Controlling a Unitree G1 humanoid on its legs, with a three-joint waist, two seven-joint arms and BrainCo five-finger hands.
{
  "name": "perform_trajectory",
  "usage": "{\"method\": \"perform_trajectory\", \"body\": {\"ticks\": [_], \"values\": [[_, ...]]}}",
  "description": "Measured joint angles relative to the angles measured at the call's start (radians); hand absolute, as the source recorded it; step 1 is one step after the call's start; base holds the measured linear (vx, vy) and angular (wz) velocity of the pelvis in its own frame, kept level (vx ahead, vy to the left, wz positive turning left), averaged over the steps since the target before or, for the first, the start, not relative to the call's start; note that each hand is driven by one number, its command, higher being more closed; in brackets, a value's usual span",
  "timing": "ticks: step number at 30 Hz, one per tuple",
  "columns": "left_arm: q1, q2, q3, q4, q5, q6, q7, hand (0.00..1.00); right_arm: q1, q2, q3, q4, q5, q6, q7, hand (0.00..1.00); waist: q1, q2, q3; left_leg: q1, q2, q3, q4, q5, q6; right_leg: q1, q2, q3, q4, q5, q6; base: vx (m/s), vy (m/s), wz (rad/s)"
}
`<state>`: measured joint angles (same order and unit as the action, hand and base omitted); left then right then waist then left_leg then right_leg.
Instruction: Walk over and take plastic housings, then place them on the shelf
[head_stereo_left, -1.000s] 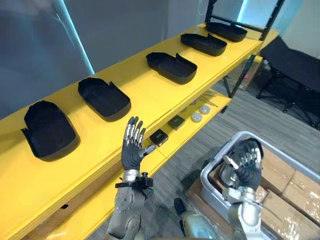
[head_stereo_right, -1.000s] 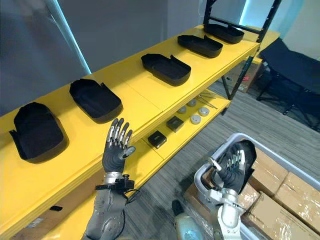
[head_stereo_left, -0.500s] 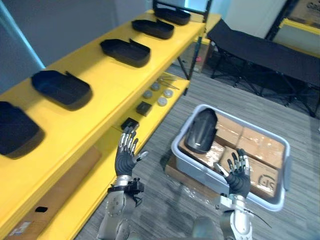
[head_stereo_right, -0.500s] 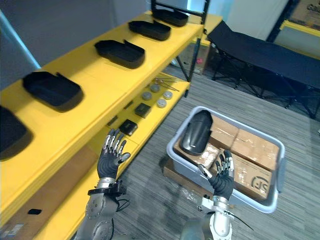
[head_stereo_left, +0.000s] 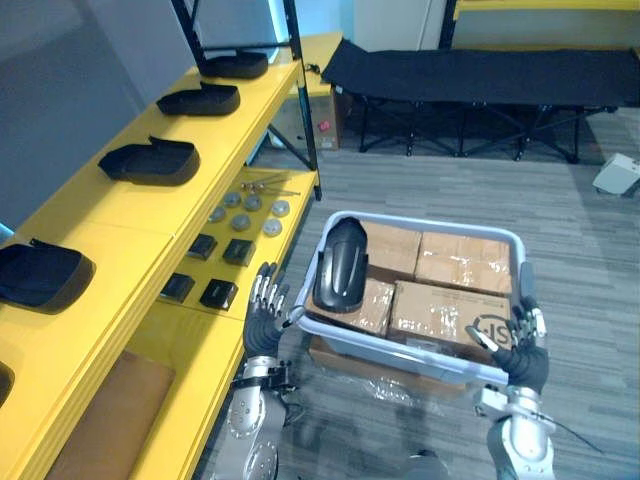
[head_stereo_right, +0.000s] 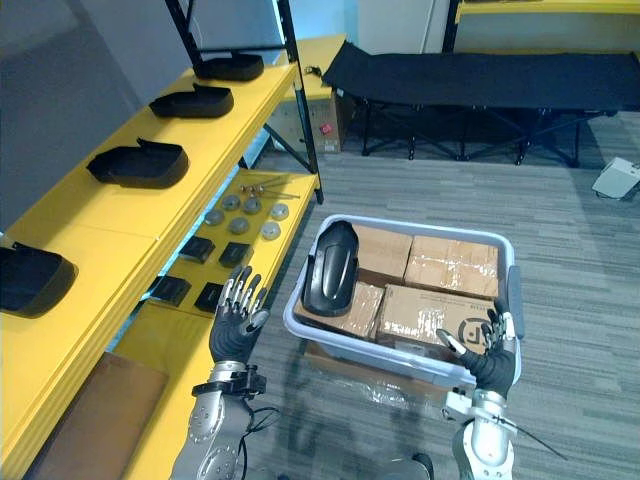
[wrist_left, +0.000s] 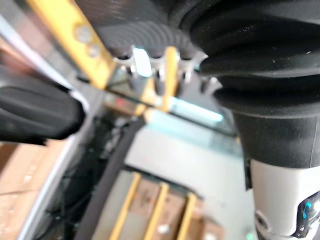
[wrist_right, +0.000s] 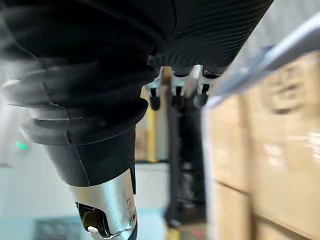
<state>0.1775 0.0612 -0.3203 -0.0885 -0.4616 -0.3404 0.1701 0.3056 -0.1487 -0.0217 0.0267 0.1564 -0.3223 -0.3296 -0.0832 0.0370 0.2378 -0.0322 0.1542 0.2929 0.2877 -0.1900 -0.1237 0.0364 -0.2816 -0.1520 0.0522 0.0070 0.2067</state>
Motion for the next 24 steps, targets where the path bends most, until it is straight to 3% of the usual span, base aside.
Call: {"method": "perform_trajectory", "body": {"ticks": [3,6,7,9,11,12,14,18,21,24], "values": [[0.004,0.021,0.004,-0.002,0.0,0.015,-0.026,0.0,-0.103,-0.001,-0.004,0.124,-0.002,0.024,-0.017,0.0,0.017,-0.008,0.006,-0.02,-0.001,0.0,0.02,-0.001,0.001,-0.008,0.006,-0.009,-0.019,0.027,-0.002,-0.04,0.061,-0.03],[-0.008,0.017,-0.003,-0.012,0.011,0.015,-0.024,0.0,-0.23,-0.01,-0.014,0.23,-0.005,0.043,-0.046,0.0,0.023,0.006,0.017,-0.073,0.007,-0.031,0.045,-0.001,0.002,-0.021,0.018,-0.033,-0.035,0.048,-0.011,-0.05,0.012,0.22],[-0.036,0.016,-0.02,-0.014,0.009,0.016,-0.02,0.0,-0.347,-0.04,-0.019,0.318,-0.004,0.061,-0.081,0.0,0.042,0.015,0.056,-0.105,0.011,-0.054,0.069,-0.002,0.002,-0.022,0.023,-0.046,-0.046,0.058,-0.011,-0.06,0.019,0.2],[-0.07,0.015,-0.021,-0.016,0.009,0.016,-0.017,0.0,-0.466,-0.064,-0.042,0.413,-0.002,0.079,-0.115,0.0,0.045,0.019,0.093,-0.144,0.007,-0.09,0.086,0.0,0.006,-0.029,0.024,-0.073,-0.047,0.068,-0.018,-0.11,0.025,0.41],[-0.112,0.021,-0.027,-0.017,0.01,0.017,-0.011,0.0,-0.615,-0.113,-0.071,0.532,0.015,0.11,-0.166,0.0,0.07,0.024,0.131,-0.202,0.003,-0.124,0.108,0.008,0.013,-0.054,0.027,-0.097,-0.051,0.083,-0.018,-0.17,0.044,0.44],[-0.142,0.027,-0.035,-0.016,0.01,0.017,-0.011,0.0,-0.688,-0.147,-0.087,0.586,0.029,0.128,-0.192,0.0,0.097,0.022,0.157,-0.218,-0.002,-0.132,0.108,0.02,0.018,-0.063,0.026,-0.104,-0.056,0.098,-0.024,-0.11,0.031,0.24],[-0.145,0.05,-0.04,-0.016,0.009,0.017,-0.012,0.0,-0.778,-0.195,-0.088,0.643,0.06,0.136,-0.218,0.0,0.118,0.023,0.168,-0.256,-0.016,-0.166,0.106,0.036,0.025,-0.07,0.022,-0.144,-0.064,0.112,-0.025,-0.06,0.024,0.43],[-0.142,0.052,-0.046,-0.008,0.009,0.017,-0.018,0.0,-0.931,-0.273,-0.084,0.786,0.089,0.16,-0.215,0.0,0.14,0.03,0.174,-0.288,-0.035,-0.2,0.11,0.046,0.035,-0.071,0.014,-0.186,-0.064,0.121,-0.028,-0.02,0.034,0.36],[-0.142,0.05,-0.057,0.013,0.002,0.017,-0.037,0.0,-1.006,-0.313,-0.078,0.846,0.106,0.177,-0.213,0.0,0.172,0.037,0.177,-0.297,-0.042,-0.214,0.115,0.047,0.036,-0.071,0.01,-0.207,-0.059,0.129,-0.031,-0.02,0.041,0.14],[-0.164,0.049,-0.071,0.053,-0.001,0.017,-0.075,0.0,-1.08,-0.351,-0.05,0.904,0.105,0.197,-0.208,0.0,0.185,0.062,0.201,-0.32,-0.046,-0.247,0.14,0.046,0.036,-0.073,0.011,-0.235,-0.041,0.129,-0.031,-0.04,0.048,0.18]]}}
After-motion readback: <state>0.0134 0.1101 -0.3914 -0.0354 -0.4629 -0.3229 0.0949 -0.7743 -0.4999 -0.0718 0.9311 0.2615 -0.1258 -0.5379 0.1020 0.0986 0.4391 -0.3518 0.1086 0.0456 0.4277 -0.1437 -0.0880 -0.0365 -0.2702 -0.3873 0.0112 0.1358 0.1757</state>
